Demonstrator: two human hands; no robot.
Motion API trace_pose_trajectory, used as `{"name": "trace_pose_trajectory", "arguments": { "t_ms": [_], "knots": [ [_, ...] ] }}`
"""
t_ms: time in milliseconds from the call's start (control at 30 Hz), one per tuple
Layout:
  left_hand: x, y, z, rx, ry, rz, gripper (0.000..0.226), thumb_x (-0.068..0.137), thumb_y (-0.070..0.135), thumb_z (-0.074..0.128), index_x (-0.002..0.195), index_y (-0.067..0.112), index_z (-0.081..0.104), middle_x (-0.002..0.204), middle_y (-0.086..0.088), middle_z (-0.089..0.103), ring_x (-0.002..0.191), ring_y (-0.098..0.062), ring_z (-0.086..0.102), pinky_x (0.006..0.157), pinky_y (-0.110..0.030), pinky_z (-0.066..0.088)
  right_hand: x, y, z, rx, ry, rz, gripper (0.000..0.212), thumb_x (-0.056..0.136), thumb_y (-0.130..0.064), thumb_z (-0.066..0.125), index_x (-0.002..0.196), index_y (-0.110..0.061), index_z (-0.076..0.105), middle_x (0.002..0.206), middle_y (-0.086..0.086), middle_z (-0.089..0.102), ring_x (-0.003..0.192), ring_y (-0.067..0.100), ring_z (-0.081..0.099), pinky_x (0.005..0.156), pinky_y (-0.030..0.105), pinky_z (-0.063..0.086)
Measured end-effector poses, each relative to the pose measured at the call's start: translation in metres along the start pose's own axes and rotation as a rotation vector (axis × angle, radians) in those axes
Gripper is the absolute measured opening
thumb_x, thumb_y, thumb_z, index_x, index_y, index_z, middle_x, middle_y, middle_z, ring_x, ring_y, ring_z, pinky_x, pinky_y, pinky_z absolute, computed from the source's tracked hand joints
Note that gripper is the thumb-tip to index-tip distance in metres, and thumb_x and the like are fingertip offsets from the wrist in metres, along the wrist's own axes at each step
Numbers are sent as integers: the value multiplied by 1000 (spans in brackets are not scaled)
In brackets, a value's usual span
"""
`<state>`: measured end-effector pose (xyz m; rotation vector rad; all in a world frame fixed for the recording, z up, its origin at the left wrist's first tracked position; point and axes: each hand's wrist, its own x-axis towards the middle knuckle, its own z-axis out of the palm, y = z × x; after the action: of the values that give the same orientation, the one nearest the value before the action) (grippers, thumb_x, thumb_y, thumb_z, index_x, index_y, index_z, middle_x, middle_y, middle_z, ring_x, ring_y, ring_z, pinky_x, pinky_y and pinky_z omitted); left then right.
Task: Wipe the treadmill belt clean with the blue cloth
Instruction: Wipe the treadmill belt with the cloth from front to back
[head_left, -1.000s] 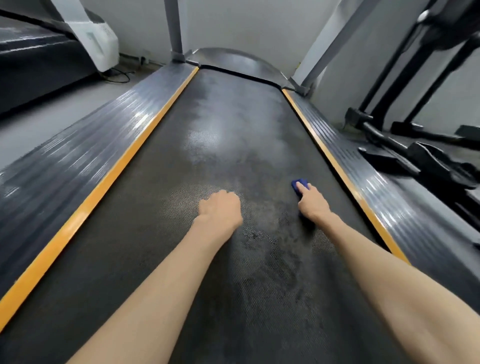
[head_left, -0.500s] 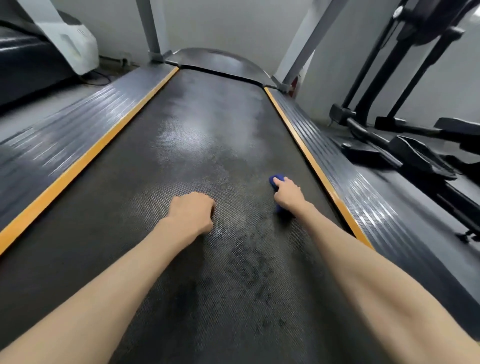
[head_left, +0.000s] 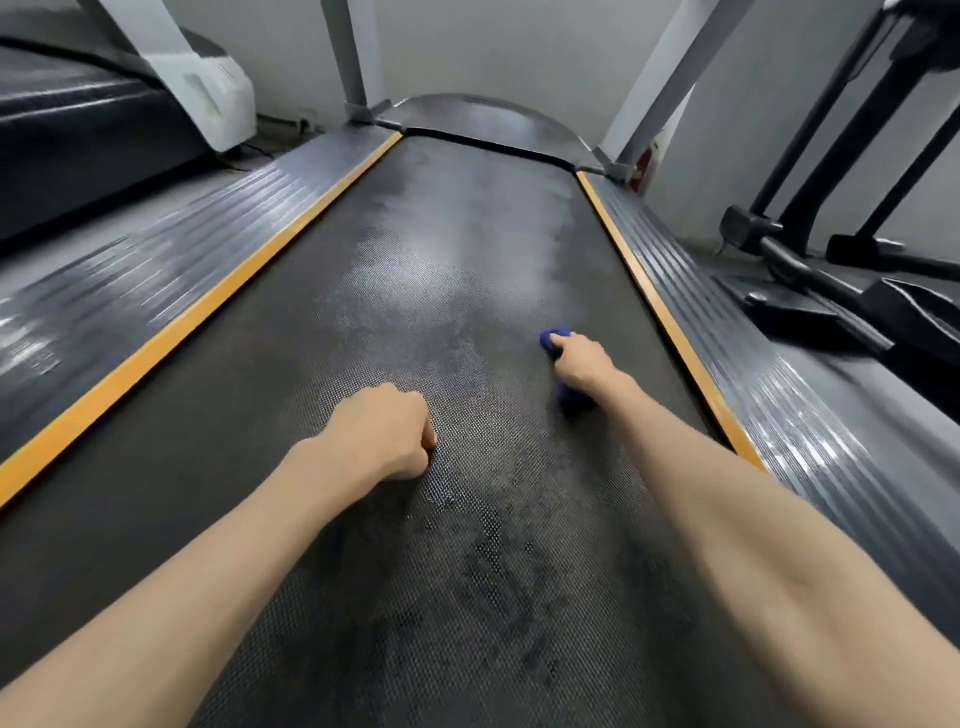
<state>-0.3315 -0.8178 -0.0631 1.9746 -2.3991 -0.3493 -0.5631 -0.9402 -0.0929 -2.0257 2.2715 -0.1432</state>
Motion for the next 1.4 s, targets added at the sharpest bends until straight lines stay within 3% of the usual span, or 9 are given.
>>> {"name": "trace_pose_trajectory", "arguments": {
  "t_ms": [233, 433, 567, 633, 833, 1000, 1133, 1300, 1400],
  "knots": [
    [15, 13, 0, 141, 43, -98, 34, 86, 28, 55, 119, 28, 59, 125, -4, 56, 117, -25, 53, 91, -34, 43, -8, -123, 38, 126, -65, -595, 51, 93, -5, 37, 141, -22, 38, 152, 6, 26, 137, 26, 27, 112, 39, 12],
    [22, 3, -7, 61, -20, -80, 25, 81, 30, 60, 104, 37, 68, 113, 1, 62, 108, -23, 58, 84, -31, 46, 33, 2, 15, 11, 94, -94, 51, 87, -1, 39, 136, -12, 38, 144, 19, 34, 131, 34, 34, 109, 40, 20],
    [19, -6, -7, -12, -34, -78, 16, 79, 43, 63, 94, 42, 69, 110, 5, 65, 107, -20, 59, 86, -30, 47, 38, 17, 8, 72, 54, 74, 25, 84, -1, 41, 105, -12, 47, 129, 21, 44, 120, 35, 42, 103, 39, 28],
    [19, -1, -5, 36, -22, -61, 20, 78, 42, 62, 96, 39, 69, 109, 4, 65, 105, -22, 59, 85, -31, 47, 41, -11, 12, 71, 67, 10, 30, 85, -2, 41, 111, -11, 52, 132, 19, 44, 123, 34, 40, 104, 38, 27],
    [25, 21, 0, 197, 66, -40, 37, 78, 36, 61, 113, 22, 61, 119, -5, 59, 112, -24, 56, 86, -31, 44, 20, -86, 41, 248, -32, -590, 55, 90, 3, 34, 137, -24, 44, 151, 0, 29, 140, 16, 24, 115, 39, 5],
    [20, 24, 2, 194, 42, 1, 30, 80, 35, 59, 105, 17, 61, 111, -5, 61, 105, -25, 58, 74, -31, 39, 32, -1, 17, 28, 93, -176, 55, 87, 0, 38, 139, -17, 38, 148, 12, 31, 136, 27, 30, 112, 43, 14],
    [18, 9, -1, 145, -89, 9, 36, 80, 40, 59, 113, 26, 63, 115, -2, 62, 108, -23, 57, 86, -33, 47, 21, 14, 3, 105, 65, 10, 52, 88, 0, 40, 138, -13, 40, 148, 14, 31, 133, 33, 32, 109, 36, 25],
    [17, 16, -8, 136, -55, -34, 32, 80, 33, 57, 110, 23, 63, 114, -5, 61, 106, -25, 57, 80, -32, 45, -11, -24, 20, 268, 104, -309, 54, 85, 1, 38, 128, -28, 55, 145, -4, 42, 135, 15, 34, 114, 26, 17],
    [18, 36, -4, 164, 71, -56, 32, 87, 24, 50, 118, 16, 54, 122, -7, 54, 114, -27, 53, 87, -35, 42, -36, -8, 25, 271, 51, -468, 53, 89, 2, 35, 131, -26, 51, 147, -4, 38, 136, 10, 31, 115, 35, 2]
  ]
}}
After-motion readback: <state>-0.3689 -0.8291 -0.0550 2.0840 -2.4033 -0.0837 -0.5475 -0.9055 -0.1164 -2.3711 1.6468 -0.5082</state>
